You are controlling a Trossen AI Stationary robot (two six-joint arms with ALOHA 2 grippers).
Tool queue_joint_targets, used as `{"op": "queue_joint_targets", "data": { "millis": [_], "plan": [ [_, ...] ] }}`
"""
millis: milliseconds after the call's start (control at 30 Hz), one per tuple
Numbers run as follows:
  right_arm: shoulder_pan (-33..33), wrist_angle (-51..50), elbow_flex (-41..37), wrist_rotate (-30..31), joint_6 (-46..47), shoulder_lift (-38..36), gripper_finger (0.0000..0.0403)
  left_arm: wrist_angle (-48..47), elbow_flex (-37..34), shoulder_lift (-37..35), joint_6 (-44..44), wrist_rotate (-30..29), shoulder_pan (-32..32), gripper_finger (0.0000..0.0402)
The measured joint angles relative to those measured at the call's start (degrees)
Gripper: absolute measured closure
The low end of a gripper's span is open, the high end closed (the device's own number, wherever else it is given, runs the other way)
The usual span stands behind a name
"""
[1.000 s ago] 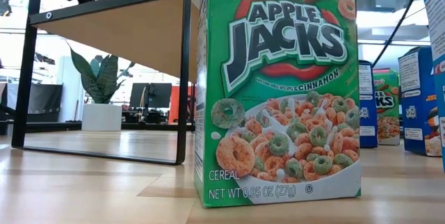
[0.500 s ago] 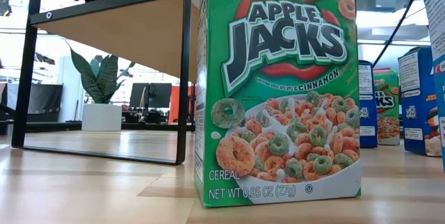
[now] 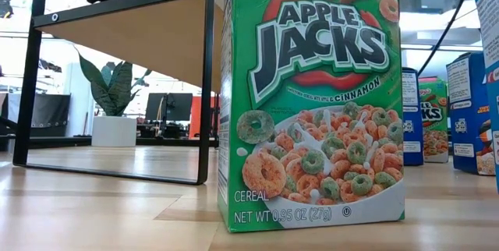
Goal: Stack cereal on shelf
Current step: Put the bottom dark blue cereal box on the shelf, then put the top green cereal box on the shelf aligned with the other green cereal box
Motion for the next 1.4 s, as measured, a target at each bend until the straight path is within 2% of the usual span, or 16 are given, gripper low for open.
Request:
{"op": "queue_joint_targets", "data": {
  "millis": [600,800,900,1033,1200,1400],
  "plan": [
    [-1.0,-0.2,0.0,0.6,-1.5,0.0,0.039,0.1,0.0,0.0,0.5,-0.4,0.0,0.0196],
    [0.6,-4.6,0.0,6.3,0.0,-2.1,0.039,-0.1,0.0,0.0,1.5,-0.5,0.0,0.0196],
    [0.6,-7.5,0.0,6.9,2.0,-3.8,0.039,-0.2,0.0,0.0,2.0,-0.5,0.0,0.0196],
    [0.4,-16.5,0.1,7.4,5.7,-8.0,0.0388,-2.0,0.0,-1.2,2.3,-0.5,0.0,0.0196],
    [0.6,-34.6,0.0,7.6,13.8,-13.2,0.0371,-8.6,0.0,-4.8,5.2,-1.6,0.2,0.0196],
    [0.6,-57.2,0.0,7.5,26.7,-16.7,0.0313,-11.5,0.0,-9.3,4.5,-7.6,0.2,0.0196]
  ]
}}
